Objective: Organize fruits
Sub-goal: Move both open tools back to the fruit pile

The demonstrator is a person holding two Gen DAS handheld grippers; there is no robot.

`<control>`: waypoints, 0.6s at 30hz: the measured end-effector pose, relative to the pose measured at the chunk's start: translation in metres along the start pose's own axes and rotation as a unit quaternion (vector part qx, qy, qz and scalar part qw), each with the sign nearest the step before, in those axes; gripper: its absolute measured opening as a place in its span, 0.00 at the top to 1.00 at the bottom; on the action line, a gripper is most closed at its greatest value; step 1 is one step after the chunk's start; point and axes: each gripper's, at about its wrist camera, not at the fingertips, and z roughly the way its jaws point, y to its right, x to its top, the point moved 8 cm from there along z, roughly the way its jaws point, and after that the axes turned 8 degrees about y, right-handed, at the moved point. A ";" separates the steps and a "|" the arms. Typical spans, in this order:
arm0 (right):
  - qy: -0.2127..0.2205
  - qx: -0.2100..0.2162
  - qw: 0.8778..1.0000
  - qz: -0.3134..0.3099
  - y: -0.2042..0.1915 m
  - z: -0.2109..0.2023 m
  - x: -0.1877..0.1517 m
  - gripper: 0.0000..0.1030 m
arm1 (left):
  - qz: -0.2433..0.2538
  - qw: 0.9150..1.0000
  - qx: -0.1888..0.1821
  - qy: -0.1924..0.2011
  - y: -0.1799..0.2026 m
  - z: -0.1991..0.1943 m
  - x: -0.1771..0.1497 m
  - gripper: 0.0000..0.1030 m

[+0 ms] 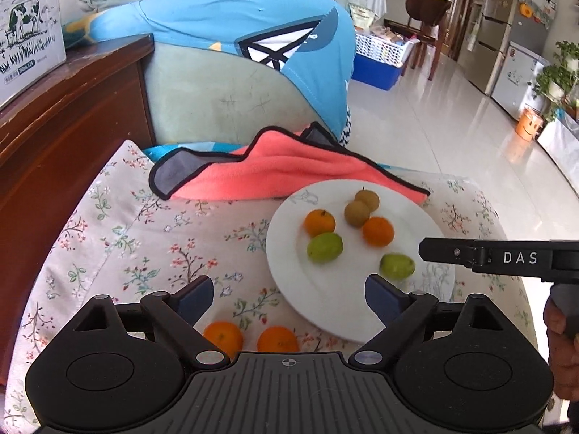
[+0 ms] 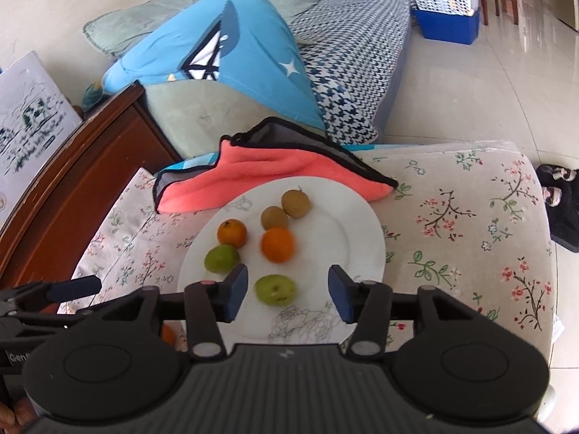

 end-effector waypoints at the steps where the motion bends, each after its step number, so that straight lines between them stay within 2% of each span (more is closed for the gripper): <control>1: -0.001 0.005 1.000 -0.004 -0.003 -0.001 -0.001 0.50 | 0.001 1.000 -0.001 0.000 -0.002 -0.002 -0.001 0.10; 11: -0.022 0.052 0.996 -0.073 -0.037 -0.010 -0.022 0.50 | -0.011 1.000 0.009 -0.004 -0.031 -0.023 -0.007 0.10; 18: -0.045 0.077 0.992 -0.090 -0.056 -0.014 -0.041 0.51 | -0.026 0.999 0.020 -0.015 -0.048 -0.032 -0.021 0.10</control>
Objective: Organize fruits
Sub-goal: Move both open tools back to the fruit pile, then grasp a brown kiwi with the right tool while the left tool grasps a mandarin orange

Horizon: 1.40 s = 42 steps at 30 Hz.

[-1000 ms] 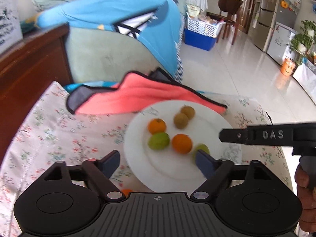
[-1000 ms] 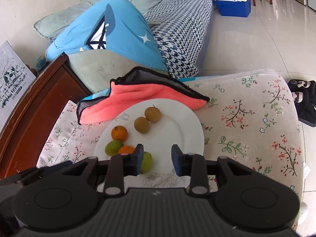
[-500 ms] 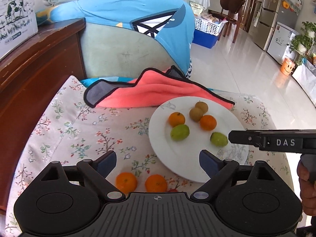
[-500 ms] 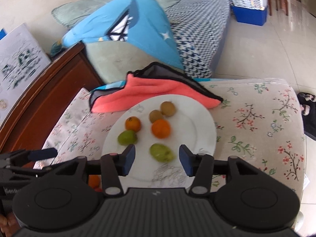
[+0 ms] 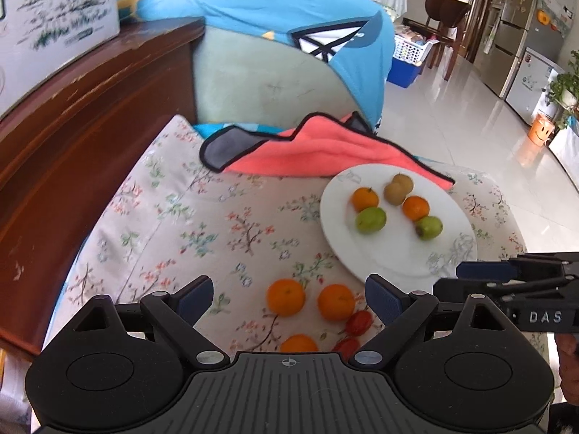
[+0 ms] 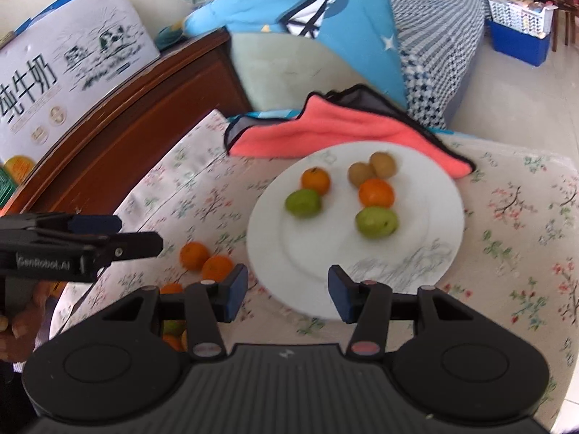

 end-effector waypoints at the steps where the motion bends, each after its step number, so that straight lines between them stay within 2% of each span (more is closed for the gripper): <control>1: -0.004 0.003 1.000 -0.002 -0.003 0.000 -0.003 0.51 | -0.001 1.000 0.001 -0.002 -0.002 -0.001 -0.002 0.10; 6: -0.016 0.022 1.000 -0.013 -0.019 -0.002 -0.016 0.51 | -0.005 1.000 0.019 -0.008 -0.014 -0.005 -0.014 0.10; 12: -0.027 0.042 0.998 -0.031 -0.038 0.000 -0.030 0.52 | -0.011 1.000 0.002 -0.013 -0.021 -0.014 -0.029 0.10; 25: -0.066 0.072 0.994 -0.053 -0.062 0.016 -0.049 0.54 | 0.085 0.994 -0.046 -0.045 0.016 -0.029 -0.085 0.10; 35: -0.078 0.071 0.993 -0.057 -0.067 0.030 -0.056 0.65 | 0.096 0.993 -0.061 -0.039 0.031 -0.026 -0.095 0.12; 39: -0.081 0.080 0.992 -0.047 -0.068 0.034 -0.056 0.74 | 0.090 0.993 -0.064 -0.038 0.034 -0.022 -0.096 0.17; 41: -0.081 0.082 0.992 -0.057 -0.070 0.034 -0.057 0.74 | 0.088 0.993 -0.062 -0.037 0.035 -0.019 -0.097 0.20; 42: -0.081 0.081 0.992 -0.061 -0.071 0.033 -0.056 0.74 | 0.087 0.994 -0.062 -0.037 0.035 -0.018 -0.097 0.26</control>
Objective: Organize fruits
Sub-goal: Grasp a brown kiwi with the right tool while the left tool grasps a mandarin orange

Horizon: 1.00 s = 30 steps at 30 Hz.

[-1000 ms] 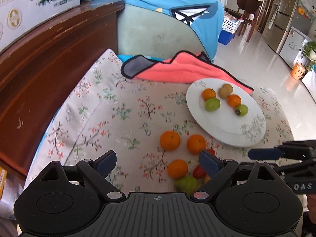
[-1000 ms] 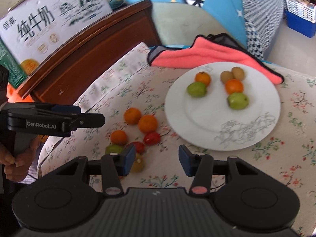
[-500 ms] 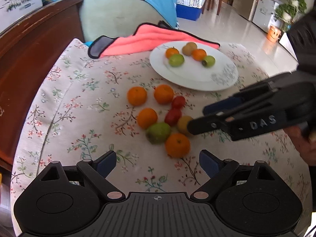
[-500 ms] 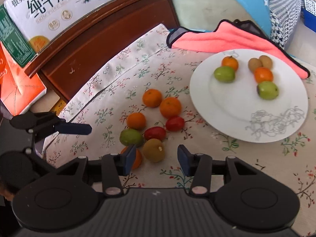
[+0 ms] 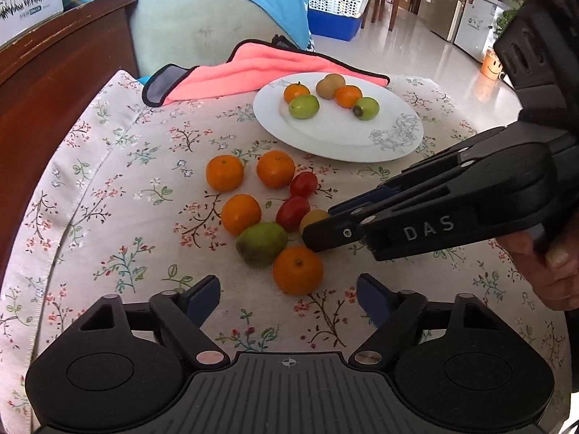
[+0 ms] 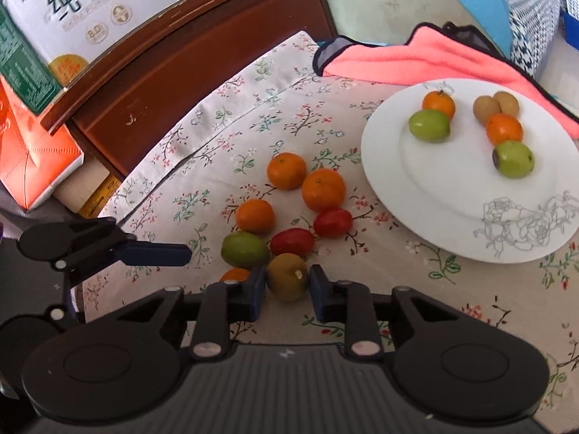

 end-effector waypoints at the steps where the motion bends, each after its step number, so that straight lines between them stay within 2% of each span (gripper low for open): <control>1: 0.001 -0.002 1.000 0.000 0.001 -0.001 0.001 0.74 | -0.001 1.000 -0.001 0.000 0.001 0.002 0.000 0.31; 4: 0.010 -0.011 1.000 0.008 0.007 -0.005 0.006 0.74 | -0.005 1.000 -0.005 -0.003 0.004 0.006 -0.001 0.41; 12: 0.016 -0.032 0.999 0.030 0.022 -0.011 0.011 0.74 | -0.018 1.000 0.008 0.006 0.002 0.013 0.002 0.58; 17: 0.010 -0.033 0.999 0.030 0.022 -0.011 0.009 0.74 | -0.023 1.000 0.017 0.007 0.001 0.015 0.004 0.62; 21: 0.007 -0.036 0.999 0.031 0.023 -0.010 0.008 0.74 | -0.024 1.000 0.018 0.008 0.003 0.014 0.004 0.72; 26: 0.005 -0.037 0.999 0.032 0.025 -0.010 0.008 0.74 | -0.022 1.000 0.016 0.007 0.006 0.014 0.004 0.72; 30: 0.008 -0.036 0.999 0.032 0.025 -0.010 0.009 0.74 | -0.025 1.000 0.000 0.010 0.013 0.008 0.009 0.72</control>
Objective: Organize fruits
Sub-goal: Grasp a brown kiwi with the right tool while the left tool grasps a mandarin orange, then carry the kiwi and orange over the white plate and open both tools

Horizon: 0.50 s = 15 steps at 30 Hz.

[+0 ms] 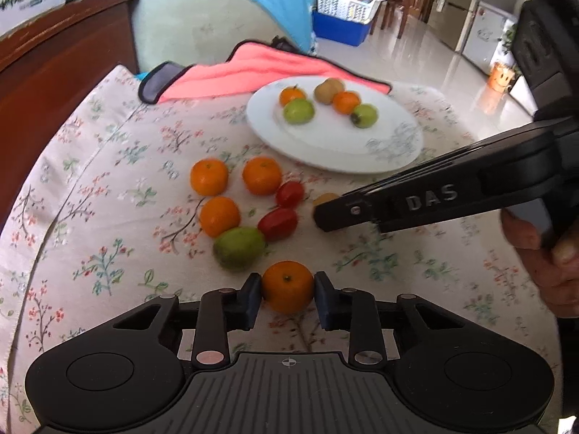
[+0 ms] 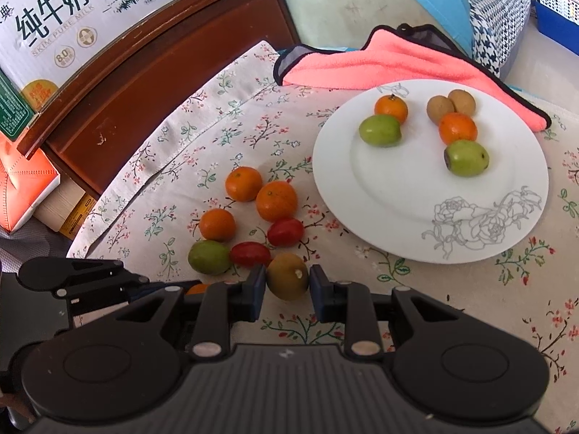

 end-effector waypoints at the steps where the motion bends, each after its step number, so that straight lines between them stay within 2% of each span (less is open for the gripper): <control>1: 0.004 0.001 1.000 0.000 0.001 -0.002 0.002 0.74 | 0.001 1.000 -0.002 0.007 0.002 -0.003 0.004 0.73; 15: 0.081 -0.012 0.996 0.040 0.030 -0.043 0.042 0.74 | -0.025 0.997 0.000 0.074 0.008 -0.017 0.063 0.72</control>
